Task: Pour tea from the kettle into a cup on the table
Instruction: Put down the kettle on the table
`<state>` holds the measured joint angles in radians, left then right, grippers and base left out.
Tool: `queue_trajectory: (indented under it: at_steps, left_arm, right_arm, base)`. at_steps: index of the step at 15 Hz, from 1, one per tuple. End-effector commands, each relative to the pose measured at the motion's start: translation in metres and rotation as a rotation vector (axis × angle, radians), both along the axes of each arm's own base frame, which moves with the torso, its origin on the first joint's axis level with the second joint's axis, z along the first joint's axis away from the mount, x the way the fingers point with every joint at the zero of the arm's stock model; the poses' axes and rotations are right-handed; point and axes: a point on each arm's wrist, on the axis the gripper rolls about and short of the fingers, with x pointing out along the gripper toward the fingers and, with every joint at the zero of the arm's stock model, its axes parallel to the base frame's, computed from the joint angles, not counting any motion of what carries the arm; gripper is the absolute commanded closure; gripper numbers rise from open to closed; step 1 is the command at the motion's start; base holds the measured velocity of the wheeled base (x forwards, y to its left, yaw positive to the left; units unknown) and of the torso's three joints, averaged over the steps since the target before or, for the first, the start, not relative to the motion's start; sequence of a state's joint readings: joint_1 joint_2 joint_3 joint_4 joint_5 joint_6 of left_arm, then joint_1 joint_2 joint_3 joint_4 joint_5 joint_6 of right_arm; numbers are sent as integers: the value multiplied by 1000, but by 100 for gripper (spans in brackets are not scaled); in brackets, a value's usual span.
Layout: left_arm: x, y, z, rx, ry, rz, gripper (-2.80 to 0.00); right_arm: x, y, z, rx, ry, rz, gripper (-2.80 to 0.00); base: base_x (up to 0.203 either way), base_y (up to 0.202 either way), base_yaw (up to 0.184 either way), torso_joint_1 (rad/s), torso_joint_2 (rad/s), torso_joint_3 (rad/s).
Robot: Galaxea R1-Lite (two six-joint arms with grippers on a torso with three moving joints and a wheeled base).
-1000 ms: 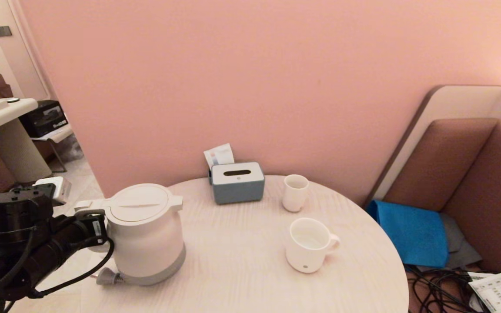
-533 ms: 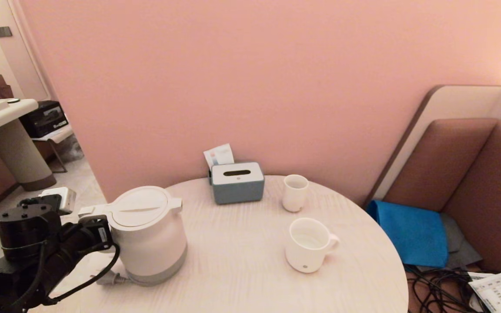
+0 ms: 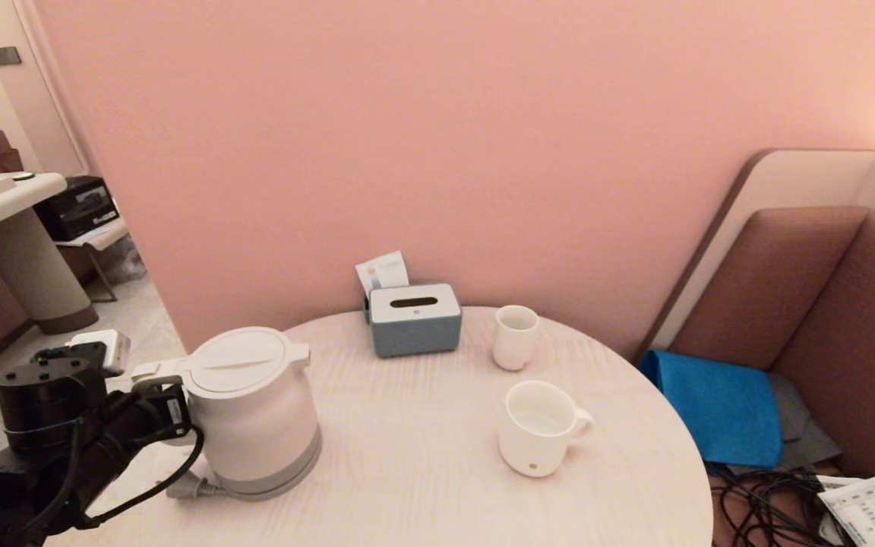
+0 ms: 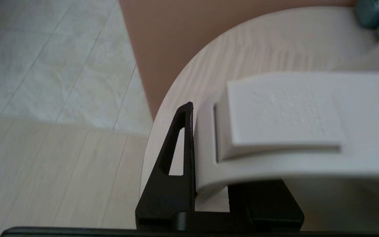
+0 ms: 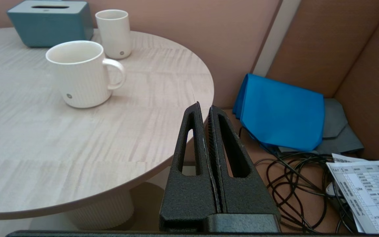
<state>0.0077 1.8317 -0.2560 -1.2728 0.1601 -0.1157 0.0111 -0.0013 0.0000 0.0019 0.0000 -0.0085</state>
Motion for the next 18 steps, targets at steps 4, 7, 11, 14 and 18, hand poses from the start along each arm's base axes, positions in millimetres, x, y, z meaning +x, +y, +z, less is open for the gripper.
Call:
queue_trajectory:
  at_steps: [4,7,11,14,18]
  left_arm:
    - [-1,3,6,19,-31,3,0]
    - [-1,3,3,18,-19,1,0]
    - [-2,3,-6,15,21,2,0]
    - [-4,3,-4,14,16,1,0]
    - [-4,3,-7,14,31,1,0]
  right_arm:
    - [0,0,0,-1,1,1,0]
    - [0,0,0,-1,1,1,0]
    - [0,0,0,-1,1,0,0]
    - [0,0,0,-1,1,1,0]
    - [0,0,0,-1,1,1,0]
  base:
    - [0,0,0,0,0,0]
    - [0,0,0,0,0,0]
    - [0,0,0,0,0,0]
    - [0,0,0,0,0,0]
    - [0,0,0,0,0,0]
